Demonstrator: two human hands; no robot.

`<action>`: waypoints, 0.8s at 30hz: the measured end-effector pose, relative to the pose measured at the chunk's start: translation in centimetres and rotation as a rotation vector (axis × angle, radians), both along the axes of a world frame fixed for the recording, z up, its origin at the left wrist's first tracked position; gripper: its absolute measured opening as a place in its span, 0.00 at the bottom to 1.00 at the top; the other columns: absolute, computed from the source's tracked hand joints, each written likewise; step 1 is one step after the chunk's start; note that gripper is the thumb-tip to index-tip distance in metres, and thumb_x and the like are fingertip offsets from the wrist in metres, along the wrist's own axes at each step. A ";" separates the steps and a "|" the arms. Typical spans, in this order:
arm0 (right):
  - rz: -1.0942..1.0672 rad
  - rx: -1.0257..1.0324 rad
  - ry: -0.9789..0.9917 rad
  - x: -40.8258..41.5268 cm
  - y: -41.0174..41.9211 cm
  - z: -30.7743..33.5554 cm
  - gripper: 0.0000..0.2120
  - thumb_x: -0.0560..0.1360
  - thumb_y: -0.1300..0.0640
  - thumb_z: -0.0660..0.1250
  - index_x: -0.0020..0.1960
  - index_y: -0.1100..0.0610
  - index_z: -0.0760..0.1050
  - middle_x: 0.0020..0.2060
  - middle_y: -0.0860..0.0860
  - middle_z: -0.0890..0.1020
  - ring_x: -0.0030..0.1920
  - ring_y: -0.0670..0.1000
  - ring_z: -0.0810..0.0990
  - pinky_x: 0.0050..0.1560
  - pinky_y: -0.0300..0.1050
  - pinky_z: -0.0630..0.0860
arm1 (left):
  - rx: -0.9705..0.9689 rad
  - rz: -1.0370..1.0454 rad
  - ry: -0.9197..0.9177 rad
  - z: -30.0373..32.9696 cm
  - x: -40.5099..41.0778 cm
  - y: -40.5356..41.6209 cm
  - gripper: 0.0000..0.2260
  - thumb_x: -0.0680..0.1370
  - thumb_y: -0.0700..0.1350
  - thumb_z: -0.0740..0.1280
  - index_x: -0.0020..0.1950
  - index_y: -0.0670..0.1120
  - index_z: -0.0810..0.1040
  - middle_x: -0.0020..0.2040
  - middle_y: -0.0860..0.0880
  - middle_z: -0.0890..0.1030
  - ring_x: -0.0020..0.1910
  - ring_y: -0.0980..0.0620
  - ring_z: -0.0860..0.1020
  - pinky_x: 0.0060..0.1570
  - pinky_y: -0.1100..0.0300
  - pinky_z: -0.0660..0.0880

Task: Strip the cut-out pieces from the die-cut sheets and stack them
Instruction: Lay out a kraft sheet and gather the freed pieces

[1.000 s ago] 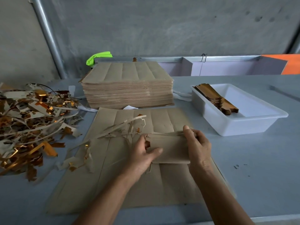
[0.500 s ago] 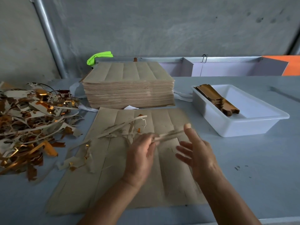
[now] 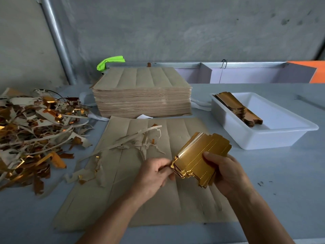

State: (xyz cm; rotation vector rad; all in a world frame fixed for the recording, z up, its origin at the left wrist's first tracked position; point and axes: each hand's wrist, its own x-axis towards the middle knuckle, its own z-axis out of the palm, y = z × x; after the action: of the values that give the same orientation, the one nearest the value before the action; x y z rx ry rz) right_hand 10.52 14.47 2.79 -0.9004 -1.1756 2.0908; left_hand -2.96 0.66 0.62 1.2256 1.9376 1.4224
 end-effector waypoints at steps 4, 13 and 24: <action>0.051 0.033 0.039 0.5 0.5 0.0 0.12 0.73 0.66 0.67 0.54 0.56 0.74 0.47 0.55 0.83 0.47 0.58 0.83 0.39 0.51 0.79 | 0.095 -0.031 -0.122 0.6 -0.8 -0.8 0.10 0.80 0.38 0.62 0.45 0.46 0.81 0.29 0.51 0.77 0.23 0.58 0.68 0.24 0.69 0.65; 0.104 0.045 0.057 0.7 0.9 -0.3 0.16 0.73 0.66 0.65 0.60 0.59 0.73 0.51 0.58 0.81 0.48 0.59 0.82 0.39 0.51 0.78 | 0.033 0.051 0.167 1.5 -1.1 -1.4 0.10 0.79 0.40 0.63 0.44 0.53 0.81 0.29 0.52 0.78 0.23 0.60 0.69 0.26 0.63 0.69; 0.009 -0.057 0.132 1.1 2.2 -0.4 0.12 0.74 0.67 0.64 0.56 0.59 0.74 0.49 0.58 0.83 0.49 0.60 0.82 0.50 0.63 0.78 | 0.021 0.073 0.155 2.1 -0.8 -1.8 0.10 0.79 0.41 0.64 0.44 0.55 0.81 0.29 0.54 0.79 0.24 0.57 0.70 0.30 0.68 0.69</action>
State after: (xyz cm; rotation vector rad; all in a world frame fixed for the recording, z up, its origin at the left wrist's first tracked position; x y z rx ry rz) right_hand 11.57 16.72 2.40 -0.7709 -1.0590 2.1651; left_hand -3.79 -1.15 2.69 1.3221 2.0946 1.4249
